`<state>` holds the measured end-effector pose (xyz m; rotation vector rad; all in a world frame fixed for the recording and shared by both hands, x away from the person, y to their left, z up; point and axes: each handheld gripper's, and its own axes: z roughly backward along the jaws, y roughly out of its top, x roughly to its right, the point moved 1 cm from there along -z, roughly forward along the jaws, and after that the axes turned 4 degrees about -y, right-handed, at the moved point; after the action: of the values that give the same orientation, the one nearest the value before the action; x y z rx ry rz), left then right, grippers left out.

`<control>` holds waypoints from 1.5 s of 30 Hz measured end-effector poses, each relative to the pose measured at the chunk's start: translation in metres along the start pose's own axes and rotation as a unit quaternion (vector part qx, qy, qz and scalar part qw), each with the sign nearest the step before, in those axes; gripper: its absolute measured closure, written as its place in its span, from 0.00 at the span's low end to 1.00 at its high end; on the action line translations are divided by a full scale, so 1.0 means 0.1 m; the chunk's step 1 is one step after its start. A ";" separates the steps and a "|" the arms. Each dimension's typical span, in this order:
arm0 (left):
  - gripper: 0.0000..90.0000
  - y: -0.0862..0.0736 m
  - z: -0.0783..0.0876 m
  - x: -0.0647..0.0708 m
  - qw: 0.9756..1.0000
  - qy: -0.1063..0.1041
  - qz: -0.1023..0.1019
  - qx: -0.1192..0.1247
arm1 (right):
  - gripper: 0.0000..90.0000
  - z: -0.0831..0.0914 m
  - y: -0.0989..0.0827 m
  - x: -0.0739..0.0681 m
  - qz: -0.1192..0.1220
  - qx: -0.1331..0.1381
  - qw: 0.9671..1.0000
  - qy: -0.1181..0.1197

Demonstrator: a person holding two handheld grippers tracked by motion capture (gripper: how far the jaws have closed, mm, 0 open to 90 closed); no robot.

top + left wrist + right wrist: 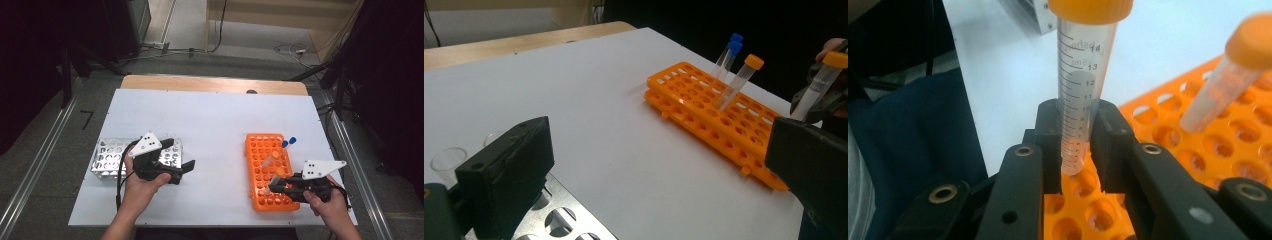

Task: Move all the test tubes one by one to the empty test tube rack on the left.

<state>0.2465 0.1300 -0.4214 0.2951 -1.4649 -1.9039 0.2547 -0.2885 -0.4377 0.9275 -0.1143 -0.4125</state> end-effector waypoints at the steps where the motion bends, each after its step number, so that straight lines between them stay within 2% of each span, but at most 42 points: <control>1: 0.00 0.00 0.00 0.01 1.000 -0.001 -0.001 0.001 | 0.81 0.00 0.02 -0.01 0.000 0.003 1.000 -0.003; 12: 0.00 0.02 -0.07 0.12 1.000 -0.020 -0.006 -0.002 | 0.81 -0.08 0.22 -0.11 -0.020 0.032 0.999 -0.009; 20: 0.00 0.02 -0.15 0.23 0.999 -0.038 -0.014 -0.007 | 0.81 -0.26 0.29 -0.17 -0.029 0.034 0.999 -0.003; 34: 0.02 0.04 -0.23 0.40 0.997 -0.070 -0.024 -0.008 | 0.81 -0.58 0.45 -0.32 -0.029 0.024 0.999 0.010; 41: 0.09 0.05 -0.28 0.48 0.995 -0.095 -0.026 -0.008 | 0.81 -0.70 0.51 -0.38 -0.030 0.020 0.999 0.014; 45: 0.22 0.05 -0.33 0.55 0.992 -0.117 -0.035 -0.014 | 0.81 -0.76 0.53 -0.42 -0.029 0.019 0.999 0.016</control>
<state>0.2272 0.0694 -0.4153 0.1140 -1.5943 -2.0703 0.2524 -0.1873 -0.4379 0.9759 -0.0657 -0.4498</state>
